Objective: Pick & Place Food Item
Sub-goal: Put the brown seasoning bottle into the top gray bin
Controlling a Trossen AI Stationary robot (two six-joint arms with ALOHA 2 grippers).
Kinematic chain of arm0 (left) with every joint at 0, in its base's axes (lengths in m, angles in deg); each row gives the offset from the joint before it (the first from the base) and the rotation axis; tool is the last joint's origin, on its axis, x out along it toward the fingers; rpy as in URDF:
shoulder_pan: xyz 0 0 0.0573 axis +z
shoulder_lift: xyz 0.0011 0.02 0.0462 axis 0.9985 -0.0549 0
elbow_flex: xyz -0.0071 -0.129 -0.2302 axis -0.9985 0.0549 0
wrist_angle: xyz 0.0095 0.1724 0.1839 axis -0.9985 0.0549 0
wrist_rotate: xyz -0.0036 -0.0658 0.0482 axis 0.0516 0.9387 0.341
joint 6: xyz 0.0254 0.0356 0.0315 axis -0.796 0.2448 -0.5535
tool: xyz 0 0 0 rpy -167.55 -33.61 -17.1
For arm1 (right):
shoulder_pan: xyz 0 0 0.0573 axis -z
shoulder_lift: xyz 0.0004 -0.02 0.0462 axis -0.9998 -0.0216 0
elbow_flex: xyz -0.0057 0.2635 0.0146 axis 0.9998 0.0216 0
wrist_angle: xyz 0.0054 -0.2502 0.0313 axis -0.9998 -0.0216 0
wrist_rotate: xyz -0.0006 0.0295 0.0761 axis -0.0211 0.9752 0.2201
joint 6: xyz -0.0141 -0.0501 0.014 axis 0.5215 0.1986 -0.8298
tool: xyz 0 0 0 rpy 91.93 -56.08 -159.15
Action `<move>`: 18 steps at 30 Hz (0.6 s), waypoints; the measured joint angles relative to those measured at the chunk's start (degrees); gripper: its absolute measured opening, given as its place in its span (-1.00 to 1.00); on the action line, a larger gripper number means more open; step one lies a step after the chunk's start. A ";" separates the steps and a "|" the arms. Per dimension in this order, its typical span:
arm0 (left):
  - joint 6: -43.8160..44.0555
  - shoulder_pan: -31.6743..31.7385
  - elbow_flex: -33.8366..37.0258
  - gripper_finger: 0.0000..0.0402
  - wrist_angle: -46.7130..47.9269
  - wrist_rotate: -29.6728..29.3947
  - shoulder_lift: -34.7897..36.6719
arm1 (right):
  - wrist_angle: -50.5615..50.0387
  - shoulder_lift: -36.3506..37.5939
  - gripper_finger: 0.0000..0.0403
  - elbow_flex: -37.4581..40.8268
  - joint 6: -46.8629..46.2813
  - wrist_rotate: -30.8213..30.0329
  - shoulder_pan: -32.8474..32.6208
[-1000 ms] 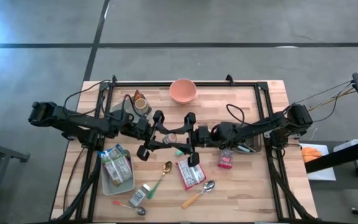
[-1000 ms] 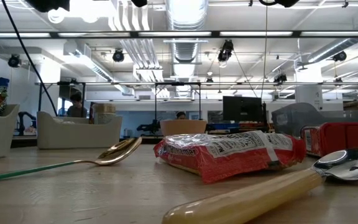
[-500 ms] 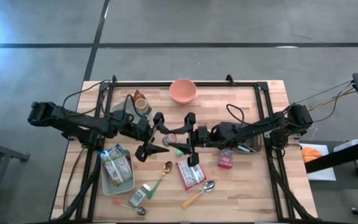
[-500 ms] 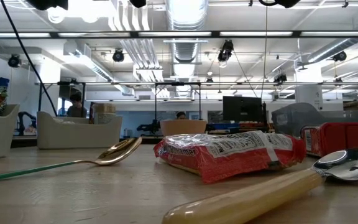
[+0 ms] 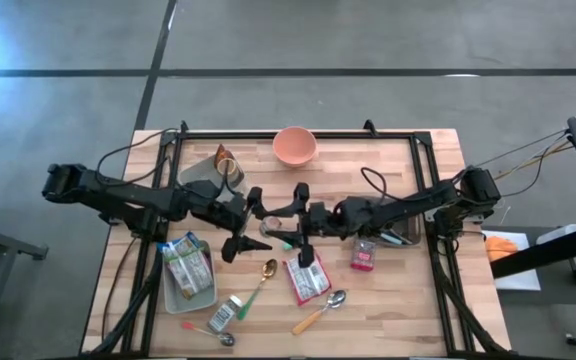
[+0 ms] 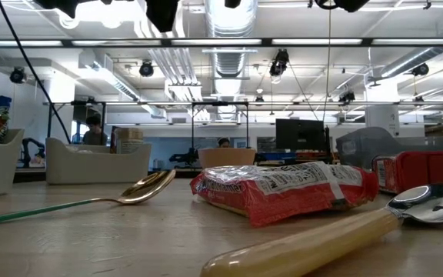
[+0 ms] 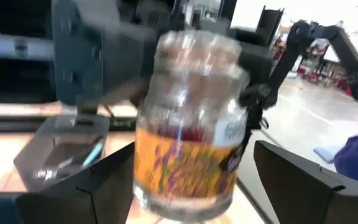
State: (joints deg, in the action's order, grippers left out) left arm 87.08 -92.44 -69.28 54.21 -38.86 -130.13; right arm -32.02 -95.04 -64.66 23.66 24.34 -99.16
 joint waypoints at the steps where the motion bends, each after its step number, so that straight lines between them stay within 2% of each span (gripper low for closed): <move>1: -0.02 0.00 0.05 0.56 0.47 -0.01 0.04 | -0.47 0.00 -0.14 -0.22 0.03 0.12 0.00; 8: -0.78 0.02 0.09 0.56 2.39 -0.01 0.61 | -3.95 0.07 -0.14 -1.73 0.01 0.63 -0.02; 18: -1.07 0.07 0.17 0.56 2.72 -0.01 0.99 | -4.00 0.22 -0.14 -2.24 -1.30 2.89 -0.04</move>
State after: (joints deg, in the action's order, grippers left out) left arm 86.01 -92.37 -69.11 56.94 -38.88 -129.14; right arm -36.02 -94.82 -66.89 22.36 27.24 -99.20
